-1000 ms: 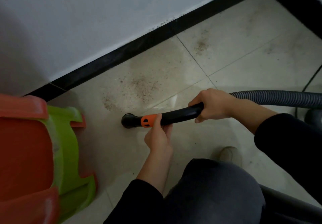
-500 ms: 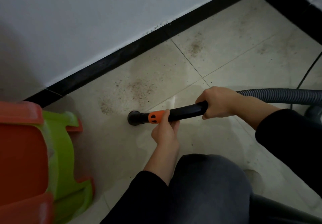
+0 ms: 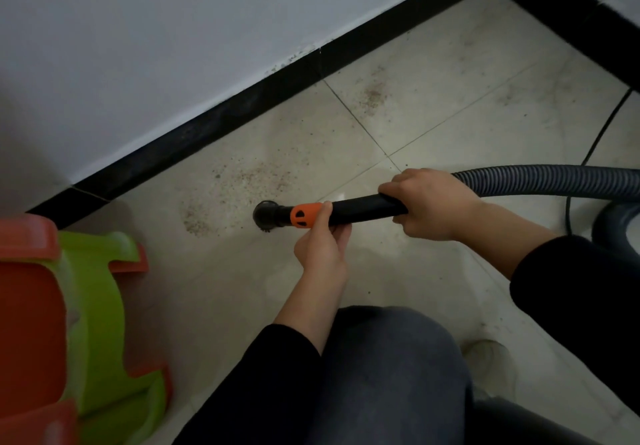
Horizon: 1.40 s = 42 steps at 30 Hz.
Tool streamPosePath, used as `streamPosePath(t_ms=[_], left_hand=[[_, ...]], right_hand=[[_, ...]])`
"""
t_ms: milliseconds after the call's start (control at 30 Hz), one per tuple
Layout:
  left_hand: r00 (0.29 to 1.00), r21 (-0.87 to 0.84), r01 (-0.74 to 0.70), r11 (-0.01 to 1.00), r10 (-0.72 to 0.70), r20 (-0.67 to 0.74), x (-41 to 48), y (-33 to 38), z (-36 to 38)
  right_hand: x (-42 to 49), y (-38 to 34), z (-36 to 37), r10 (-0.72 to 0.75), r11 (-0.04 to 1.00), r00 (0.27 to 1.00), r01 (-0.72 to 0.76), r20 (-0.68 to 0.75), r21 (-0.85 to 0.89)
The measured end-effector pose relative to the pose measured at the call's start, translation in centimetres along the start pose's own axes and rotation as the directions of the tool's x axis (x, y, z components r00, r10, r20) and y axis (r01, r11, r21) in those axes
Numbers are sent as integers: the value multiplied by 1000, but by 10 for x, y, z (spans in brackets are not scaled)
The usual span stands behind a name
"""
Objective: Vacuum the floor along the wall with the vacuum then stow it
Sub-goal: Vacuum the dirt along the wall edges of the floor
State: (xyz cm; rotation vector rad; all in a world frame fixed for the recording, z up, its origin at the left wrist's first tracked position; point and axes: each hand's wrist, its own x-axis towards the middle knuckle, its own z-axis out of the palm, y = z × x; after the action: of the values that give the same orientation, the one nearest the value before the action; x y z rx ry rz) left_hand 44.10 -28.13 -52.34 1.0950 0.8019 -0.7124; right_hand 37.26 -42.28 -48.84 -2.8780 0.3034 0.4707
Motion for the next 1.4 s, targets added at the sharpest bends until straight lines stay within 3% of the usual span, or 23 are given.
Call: streamPosePath(t_ms=[400,1400], left_hand=[[999,14,45,999,-45,4,3,-3,11],[995,-107,-7,994,-4,-103,31,56,-48]], right_hand=[[2,10,3,69,996,997,-70,19,47],[63,-62,10,-64,997,995,60,80,53]])
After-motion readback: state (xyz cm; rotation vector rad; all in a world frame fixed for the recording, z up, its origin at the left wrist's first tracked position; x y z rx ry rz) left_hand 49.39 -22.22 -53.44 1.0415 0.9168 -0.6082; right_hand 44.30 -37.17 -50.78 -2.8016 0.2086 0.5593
